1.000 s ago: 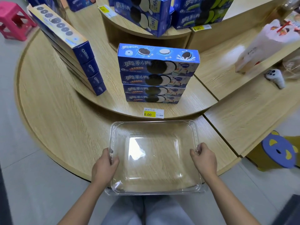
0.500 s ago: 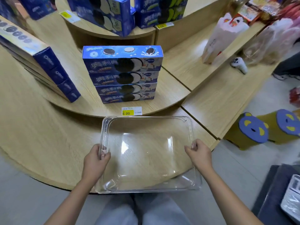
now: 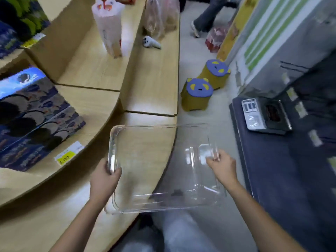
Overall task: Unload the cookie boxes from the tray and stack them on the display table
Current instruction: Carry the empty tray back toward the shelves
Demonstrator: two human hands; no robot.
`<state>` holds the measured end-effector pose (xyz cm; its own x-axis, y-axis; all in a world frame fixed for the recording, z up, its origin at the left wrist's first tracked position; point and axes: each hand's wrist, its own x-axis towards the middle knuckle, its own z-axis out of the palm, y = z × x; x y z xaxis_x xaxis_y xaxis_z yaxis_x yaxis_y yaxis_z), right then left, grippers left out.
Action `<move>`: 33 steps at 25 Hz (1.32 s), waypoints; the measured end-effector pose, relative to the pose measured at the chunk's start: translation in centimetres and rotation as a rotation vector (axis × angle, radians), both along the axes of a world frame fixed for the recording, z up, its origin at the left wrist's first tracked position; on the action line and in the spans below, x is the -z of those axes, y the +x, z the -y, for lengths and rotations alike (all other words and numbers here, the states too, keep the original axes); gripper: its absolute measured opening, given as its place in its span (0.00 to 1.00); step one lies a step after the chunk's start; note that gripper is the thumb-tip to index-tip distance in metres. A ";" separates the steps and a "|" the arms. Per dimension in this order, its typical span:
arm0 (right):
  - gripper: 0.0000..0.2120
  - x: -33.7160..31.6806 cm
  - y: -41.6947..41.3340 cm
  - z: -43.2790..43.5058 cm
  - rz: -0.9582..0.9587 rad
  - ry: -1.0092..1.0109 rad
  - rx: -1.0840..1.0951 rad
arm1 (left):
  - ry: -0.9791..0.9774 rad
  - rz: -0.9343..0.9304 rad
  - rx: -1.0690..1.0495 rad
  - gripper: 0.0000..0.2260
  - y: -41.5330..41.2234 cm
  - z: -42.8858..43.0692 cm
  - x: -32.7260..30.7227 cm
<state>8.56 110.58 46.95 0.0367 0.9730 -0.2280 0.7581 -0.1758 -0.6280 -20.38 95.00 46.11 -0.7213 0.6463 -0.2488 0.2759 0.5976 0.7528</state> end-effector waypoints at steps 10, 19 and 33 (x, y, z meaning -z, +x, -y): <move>0.19 -0.1 18.9 3.6 -0.006 0.063 0.725 | 0.055 -0.061 0.698 0.07 15.0 -18.3 -0.3; 0.16 0.2 28.9 5.1 -0.040 0.124 1.084 | 0.064 -0.022 1.108 0.05 31.0 -30.6 -0.2; 0.18 7.0 32.1 -8.9 -0.055 0.029 1.439 | -0.048 -0.073 1.589 0.06 44.3 -54.8 6.3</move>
<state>40.68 119.48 39.94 0.9647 0.1036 -0.2423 -0.0879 -0.7403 -0.6665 23.97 149.82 39.79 0.6397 0.7132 -0.2865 0.6478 -0.2997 0.7004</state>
